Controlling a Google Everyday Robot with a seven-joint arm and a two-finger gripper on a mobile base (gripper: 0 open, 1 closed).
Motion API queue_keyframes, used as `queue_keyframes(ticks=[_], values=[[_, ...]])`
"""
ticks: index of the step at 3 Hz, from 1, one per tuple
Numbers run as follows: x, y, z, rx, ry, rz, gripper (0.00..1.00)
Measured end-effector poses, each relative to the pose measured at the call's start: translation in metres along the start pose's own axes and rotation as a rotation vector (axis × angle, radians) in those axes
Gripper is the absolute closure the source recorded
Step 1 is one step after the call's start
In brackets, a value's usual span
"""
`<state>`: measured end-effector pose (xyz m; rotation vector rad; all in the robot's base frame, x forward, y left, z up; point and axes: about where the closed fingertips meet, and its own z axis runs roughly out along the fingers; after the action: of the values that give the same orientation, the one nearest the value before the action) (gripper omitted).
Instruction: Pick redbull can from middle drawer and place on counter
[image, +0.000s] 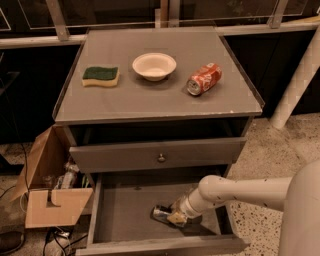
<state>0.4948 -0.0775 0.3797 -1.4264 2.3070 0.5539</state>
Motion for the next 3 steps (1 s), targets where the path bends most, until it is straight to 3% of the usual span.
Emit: queue_keyframes(ticks=[2, 3], values=[[-0.026, 0.008, -0.042, -0.018, -0.023, 0.028, 1.0], [-0.035, 0.021, -0.081, -0.012, -0.026, 0.03, 1.0]])
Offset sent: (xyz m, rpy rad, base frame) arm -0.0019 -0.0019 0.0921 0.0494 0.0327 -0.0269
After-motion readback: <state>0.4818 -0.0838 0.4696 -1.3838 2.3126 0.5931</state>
